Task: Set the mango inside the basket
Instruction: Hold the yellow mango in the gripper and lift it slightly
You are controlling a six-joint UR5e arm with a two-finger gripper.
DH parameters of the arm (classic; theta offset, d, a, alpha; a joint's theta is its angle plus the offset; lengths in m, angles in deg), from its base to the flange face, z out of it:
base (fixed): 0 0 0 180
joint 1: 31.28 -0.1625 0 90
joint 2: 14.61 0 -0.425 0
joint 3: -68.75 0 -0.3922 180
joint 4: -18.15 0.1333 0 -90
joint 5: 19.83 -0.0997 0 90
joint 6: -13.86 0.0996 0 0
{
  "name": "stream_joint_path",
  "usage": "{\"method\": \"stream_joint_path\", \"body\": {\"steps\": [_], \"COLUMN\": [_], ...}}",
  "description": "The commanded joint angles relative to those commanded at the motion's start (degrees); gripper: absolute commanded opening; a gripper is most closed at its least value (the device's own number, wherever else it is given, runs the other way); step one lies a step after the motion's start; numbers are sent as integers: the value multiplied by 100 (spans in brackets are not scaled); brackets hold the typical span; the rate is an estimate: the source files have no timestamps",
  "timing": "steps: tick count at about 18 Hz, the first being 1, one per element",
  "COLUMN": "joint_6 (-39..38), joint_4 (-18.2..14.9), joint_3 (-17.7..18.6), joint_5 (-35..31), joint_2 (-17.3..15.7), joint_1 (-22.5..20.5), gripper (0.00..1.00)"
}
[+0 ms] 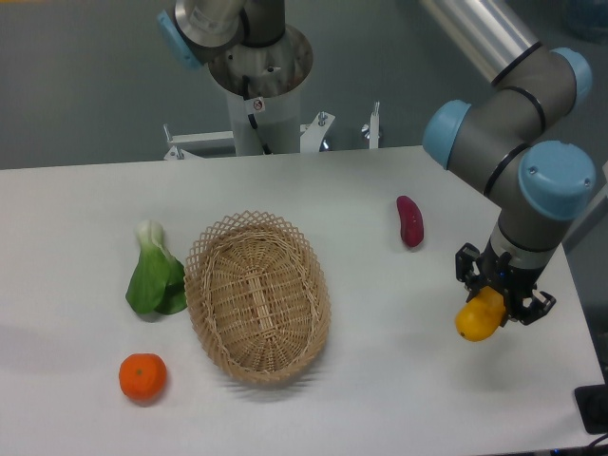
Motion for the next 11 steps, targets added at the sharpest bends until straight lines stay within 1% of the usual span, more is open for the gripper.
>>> {"method": "stream_joint_path", "body": {"steps": [8,10,11], "joint_6": [-88,-97,-123], "joint_4": [26,35,105], "joint_3": [88,263,455], "joint_5": [0,9,9], "joint_2": [-35,-123,-245], "joint_1": [70,123,184], "gripper": [50,50,50]}}
